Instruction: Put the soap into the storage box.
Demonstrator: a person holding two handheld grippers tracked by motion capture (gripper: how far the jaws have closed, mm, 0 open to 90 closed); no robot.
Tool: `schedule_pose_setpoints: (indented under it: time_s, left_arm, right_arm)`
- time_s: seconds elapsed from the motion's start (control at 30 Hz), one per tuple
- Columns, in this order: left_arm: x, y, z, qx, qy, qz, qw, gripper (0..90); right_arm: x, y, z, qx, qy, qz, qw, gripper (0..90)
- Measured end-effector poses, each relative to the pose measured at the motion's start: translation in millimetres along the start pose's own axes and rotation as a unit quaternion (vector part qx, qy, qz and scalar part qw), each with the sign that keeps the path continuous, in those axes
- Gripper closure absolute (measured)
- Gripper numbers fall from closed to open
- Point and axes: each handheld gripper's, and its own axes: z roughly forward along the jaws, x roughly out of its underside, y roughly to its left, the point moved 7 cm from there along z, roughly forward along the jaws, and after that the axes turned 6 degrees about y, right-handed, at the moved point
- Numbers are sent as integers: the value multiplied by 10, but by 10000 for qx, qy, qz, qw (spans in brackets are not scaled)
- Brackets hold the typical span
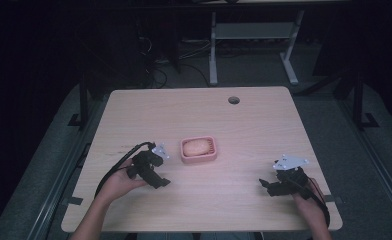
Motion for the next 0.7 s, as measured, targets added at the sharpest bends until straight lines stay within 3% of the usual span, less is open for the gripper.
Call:
schedule_pose_setpoints:
  time_s: [0.7]
  left_arm:
    - [160,-80,5,-36,-125,-45,9999,225]
  right_arm:
    - [6,8,11,11,57,-52,10000,138]
